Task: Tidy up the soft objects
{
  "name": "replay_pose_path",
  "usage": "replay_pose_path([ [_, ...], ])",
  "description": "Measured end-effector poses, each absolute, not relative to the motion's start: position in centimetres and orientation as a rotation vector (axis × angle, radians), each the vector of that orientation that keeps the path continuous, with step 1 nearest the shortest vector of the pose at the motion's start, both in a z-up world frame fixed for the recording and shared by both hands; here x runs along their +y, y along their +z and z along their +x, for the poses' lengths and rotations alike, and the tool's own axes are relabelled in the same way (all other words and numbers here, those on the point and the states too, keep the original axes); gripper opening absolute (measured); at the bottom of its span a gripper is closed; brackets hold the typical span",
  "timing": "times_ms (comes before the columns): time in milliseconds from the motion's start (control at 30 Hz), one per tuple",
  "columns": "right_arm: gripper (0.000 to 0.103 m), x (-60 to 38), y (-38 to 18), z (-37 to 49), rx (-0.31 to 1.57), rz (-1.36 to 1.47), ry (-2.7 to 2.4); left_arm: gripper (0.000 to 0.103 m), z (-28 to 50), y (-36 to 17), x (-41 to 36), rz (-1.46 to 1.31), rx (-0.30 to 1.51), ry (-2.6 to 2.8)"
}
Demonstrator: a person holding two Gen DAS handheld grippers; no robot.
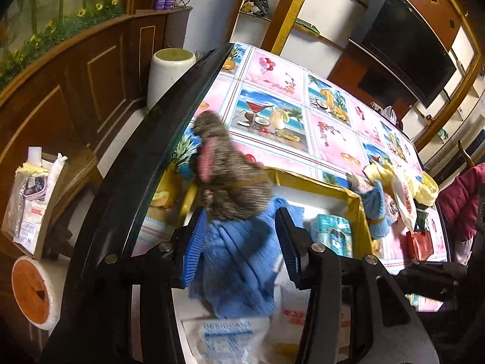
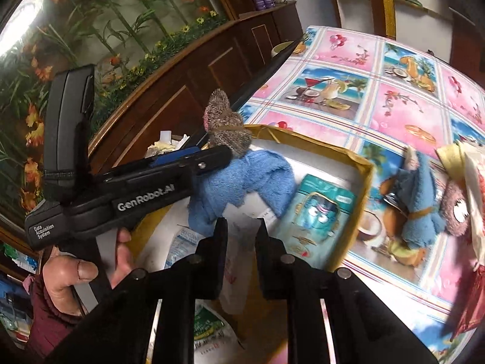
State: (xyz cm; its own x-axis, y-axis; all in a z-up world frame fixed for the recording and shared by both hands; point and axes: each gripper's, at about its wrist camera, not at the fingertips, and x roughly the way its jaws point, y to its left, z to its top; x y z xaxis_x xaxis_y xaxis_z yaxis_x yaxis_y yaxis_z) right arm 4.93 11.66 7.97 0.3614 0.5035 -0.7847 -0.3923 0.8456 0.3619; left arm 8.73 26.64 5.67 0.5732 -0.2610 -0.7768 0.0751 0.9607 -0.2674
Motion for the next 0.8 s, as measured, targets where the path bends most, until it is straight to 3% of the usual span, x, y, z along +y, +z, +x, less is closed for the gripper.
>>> replay_pose_path([
  [367, 0.018, -1.2, 11.8, 1.1, 0.872, 0.115, 0.349, 0.047, -0.2, 11.2, 23.0, -0.26, 0.809, -0.264],
  [467, 0.046, -5.6, 11.8, 0.7, 0.853, 0.144, 0.237, 0.065, -3.0, 12.2, 20.5, -0.268, 0.764, -0.326],
  [800, 0.047, -12.0, 8.9, -1.3, 0.946, 0.229, 0.145, 0.066, -7.0, 10.2, 11.8, -0.225, 0.8, -0.447],
])
